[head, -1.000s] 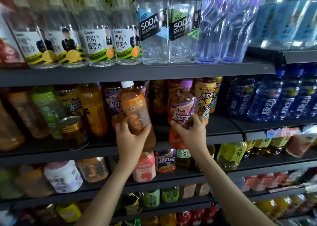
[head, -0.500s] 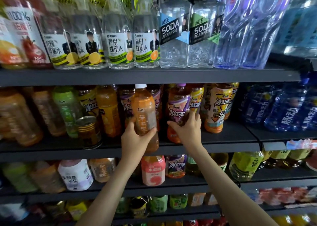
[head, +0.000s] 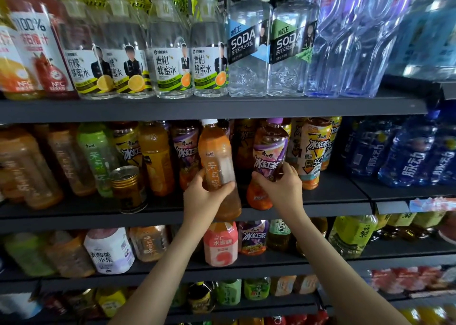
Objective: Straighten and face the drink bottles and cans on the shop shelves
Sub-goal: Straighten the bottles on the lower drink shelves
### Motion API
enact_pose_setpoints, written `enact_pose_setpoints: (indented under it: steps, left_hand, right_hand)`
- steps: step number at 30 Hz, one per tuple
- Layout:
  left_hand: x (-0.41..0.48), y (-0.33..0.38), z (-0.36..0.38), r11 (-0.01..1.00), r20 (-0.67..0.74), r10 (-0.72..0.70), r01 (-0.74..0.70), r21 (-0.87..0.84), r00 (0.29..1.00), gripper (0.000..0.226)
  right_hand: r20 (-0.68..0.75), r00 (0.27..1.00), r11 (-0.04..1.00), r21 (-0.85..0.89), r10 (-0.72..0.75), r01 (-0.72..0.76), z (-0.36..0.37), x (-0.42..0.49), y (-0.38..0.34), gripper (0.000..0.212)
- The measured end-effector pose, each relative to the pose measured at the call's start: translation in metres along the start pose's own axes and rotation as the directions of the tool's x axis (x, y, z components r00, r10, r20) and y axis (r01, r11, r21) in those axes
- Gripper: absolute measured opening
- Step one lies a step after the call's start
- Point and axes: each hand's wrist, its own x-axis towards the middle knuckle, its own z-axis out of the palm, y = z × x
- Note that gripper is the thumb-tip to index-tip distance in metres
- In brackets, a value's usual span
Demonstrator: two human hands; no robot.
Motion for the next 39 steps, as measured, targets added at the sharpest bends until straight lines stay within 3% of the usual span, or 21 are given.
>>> enact_pose_setpoints:
  steps: [5,9,15,29,32,35,39]
  left_hand:
    - [-0.006,-0.007,-0.008,0.972,0.003,-0.157,0.155,-0.176,0.988,0.038]
    - [-0.012,-0.008,-0.014,0.963,0.027,-0.185,0.187,-0.195,0.982,0.037]
    - [-0.020,-0.001,-0.021,0.971,0.036,-0.173,0.176,-0.162,0.984,0.036]
    - [-0.037,0.018,-0.005,1.000,0.104,-0.010,0.009,0.007,0.995,0.032]
    - [-0.040,0.026,0.012,0.998,0.149,0.037,-0.044,0.041,0.988,0.042]
    - [-0.041,0.035,0.031,0.995,0.188,0.078,-0.087,0.041,0.979,0.047]
    - [-0.041,0.039,0.053,0.999,0.267,0.012,0.002,-0.052,0.964,0.042]
  right_hand:
    - [-0.008,0.999,0.998,0.049,0.043,-0.042,-0.006,-0.001,0.002,0.050]
    - [0.010,0.999,0.999,0.039,0.034,-0.035,-0.010,0.000,0.005,0.053]
    - [0.059,0.998,1.000,-0.017,-0.006,0.007,-0.004,-0.002,0.003,0.061]
    - [0.023,0.999,0.996,0.083,-0.030,0.028,-0.030,-0.015,-0.002,0.045]
    - [-0.009,1.000,0.997,0.068,-0.028,0.028,-0.047,-0.017,0.002,0.045]
    - [-0.026,0.999,0.997,0.069,-0.026,0.028,-0.064,-0.021,0.005,0.032]
    - [-0.020,0.999,0.994,0.104,0.039,-0.037,-0.084,-0.025,0.020,0.030]
